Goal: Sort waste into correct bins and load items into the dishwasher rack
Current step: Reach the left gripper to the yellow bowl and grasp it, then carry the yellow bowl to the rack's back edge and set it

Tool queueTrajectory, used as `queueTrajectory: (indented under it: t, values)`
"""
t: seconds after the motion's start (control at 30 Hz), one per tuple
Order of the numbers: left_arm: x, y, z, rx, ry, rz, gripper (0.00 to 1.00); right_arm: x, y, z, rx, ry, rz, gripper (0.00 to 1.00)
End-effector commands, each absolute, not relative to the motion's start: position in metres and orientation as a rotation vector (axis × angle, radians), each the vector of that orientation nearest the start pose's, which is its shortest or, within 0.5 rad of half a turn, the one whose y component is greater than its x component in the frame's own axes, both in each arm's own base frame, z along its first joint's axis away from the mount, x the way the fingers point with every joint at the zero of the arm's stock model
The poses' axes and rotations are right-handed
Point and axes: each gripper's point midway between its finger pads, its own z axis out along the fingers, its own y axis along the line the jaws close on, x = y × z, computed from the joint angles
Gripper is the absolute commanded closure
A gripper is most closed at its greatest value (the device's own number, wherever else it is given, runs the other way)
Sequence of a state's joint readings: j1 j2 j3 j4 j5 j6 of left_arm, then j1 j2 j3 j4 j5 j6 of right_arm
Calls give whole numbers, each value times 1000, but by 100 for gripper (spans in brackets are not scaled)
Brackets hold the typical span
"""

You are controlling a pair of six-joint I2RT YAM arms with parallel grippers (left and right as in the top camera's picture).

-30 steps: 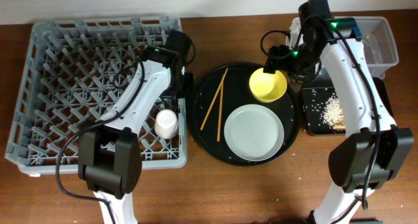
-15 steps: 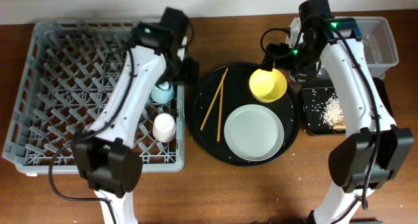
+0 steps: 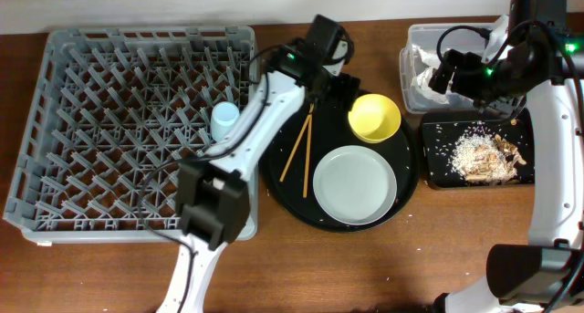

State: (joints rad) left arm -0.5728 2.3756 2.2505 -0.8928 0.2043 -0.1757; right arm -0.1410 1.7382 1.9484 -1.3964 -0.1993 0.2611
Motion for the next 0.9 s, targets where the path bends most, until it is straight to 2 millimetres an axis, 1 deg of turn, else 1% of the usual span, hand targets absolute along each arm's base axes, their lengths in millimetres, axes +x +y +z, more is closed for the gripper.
queueTrajectory:
  t: [0.0,0.07,0.1,0.13,0.17,0.2,0.23,0.27,0.33,0.37,0.4,0.43,0.5,0.53,0.57,0.6,0.63,0.67,0.7,0.73,0.77,0.87]
  values:
    - [466,-389,87,692,2564,-601,20,379,-29,257,523,2723,239,2]
    - [456,-406,64,737,2575,-605,22,374,-38,254,543,2740,169,2]
    - [452,-409,57,748,2584,-594,26,372,-42,253,551,2747,135,1]
    - [451,-410,54,752,2586,-580,41,370,-44,252,556,2753,114,2]
    - [453,-409,54,746,2585,-557,49,369,-44,252,557,2756,108,1]
    - [454,-407,53,742,2585,-545,57,369,-46,252,559,2756,98,1]
    - [455,-405,52,738,2589,-528,62,369,-46,252,559,2756,97,2]
    - [455,-401,49,731,2599,-496,70,368,-46,252,560,2756,94,2]
    - [456,-399,48,727,2603,-481,82,369,-46,252,560,2755,94,2]
    - [456,-399,48,728,2602,-481,91,368,-46,252,559,2756,94,2]
    - [455,-400,48,730,2602,-482,91,368,-46,252,560,2756,94,2]
    - [454,-402,48,735,2601,-483,89,368,-46,252,561,2758,94,1]
    - [448,-408,40,756,2608,-482,66,367,-46,251,562,2762,94,2]
    - [446,-409,33,762,2617,-479,64,366,-46,251,562,2765,94,1]
    - [443,-410,21,772,2636,-472,65,366,-46,251,562,2766,93,2]
    - [442,-410,16,774,2645,-468,68,366,-46,251,562,2766,93,1]
    - [442,-410,14,774,2648,-467,75,366,-46,251,562,2766,93,2]
    - [443,-409,14,772,2648,-466,87,366,-46,251,562,2766,93,2]
    - [443,-409,14,772,2647,-467,96,366,-46,251,562,2766,93,2]
    - [443,-409,14,772,2647,-467,100,366,-46,251,562,2766,93,1]
    - [443,-409,15,772,2645,-467,100,366,-46,251,562,2766,93,2]
    - [451,-412,46,760,2614,-479,100,366,-46,251,562,2765,94,2]
